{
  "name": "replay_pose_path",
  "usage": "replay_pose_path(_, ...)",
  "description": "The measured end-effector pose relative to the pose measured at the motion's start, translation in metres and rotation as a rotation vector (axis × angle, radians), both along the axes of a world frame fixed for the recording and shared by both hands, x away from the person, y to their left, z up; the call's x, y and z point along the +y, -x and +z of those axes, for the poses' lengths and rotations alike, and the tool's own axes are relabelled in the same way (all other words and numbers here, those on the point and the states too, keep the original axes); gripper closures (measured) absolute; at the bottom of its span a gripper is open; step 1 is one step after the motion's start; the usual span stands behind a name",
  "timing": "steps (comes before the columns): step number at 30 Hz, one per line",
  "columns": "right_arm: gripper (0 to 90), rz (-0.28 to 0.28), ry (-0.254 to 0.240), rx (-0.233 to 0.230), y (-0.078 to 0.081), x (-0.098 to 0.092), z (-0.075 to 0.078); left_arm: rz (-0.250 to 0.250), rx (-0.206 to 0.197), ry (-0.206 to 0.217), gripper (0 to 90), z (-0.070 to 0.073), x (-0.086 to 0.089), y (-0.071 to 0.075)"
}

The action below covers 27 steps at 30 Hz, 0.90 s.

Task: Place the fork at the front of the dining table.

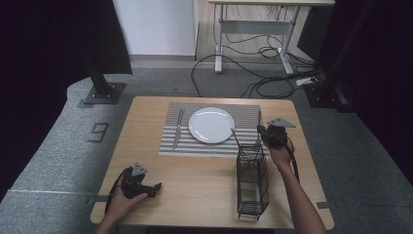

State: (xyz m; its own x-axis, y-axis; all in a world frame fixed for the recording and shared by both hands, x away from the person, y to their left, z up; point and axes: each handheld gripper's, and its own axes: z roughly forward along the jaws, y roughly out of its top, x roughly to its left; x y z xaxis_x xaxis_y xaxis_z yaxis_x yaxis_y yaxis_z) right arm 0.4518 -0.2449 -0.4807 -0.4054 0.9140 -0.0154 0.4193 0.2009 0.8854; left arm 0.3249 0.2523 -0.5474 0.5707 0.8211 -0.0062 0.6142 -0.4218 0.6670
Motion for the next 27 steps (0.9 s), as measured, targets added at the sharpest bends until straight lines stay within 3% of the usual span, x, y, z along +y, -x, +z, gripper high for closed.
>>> replay_pose_path(7, 86.2, -0.007, 0.021, 0.022, -0.004, 0.001, -0.012, 0.0, 0.0, 0.0, 3.2, 0.0, 0.0, 0.0)
replay_pose_path(16, 86.3, -0.003, 0.033, 0.015, -0.006, 0.003, -0.014, -0.001, -0.001, -0.001, 3.2, 0.0, 0.0, 0.0)
replay_pose_path(21, 86.9, 0.006, 0.015, 0.008, -0.007, 0.0, -0.013, 0.0, 0.0, 0.0, 3.2, 0.0, 0.0, 0.0)
replay_pose_path(27, 86.9, 0.047, -0.073, 0.012, -0.006, -0.006, -0.009, 0.0, 0.0, 0.0, 3.1, 0.0, 0.0, 0.0)
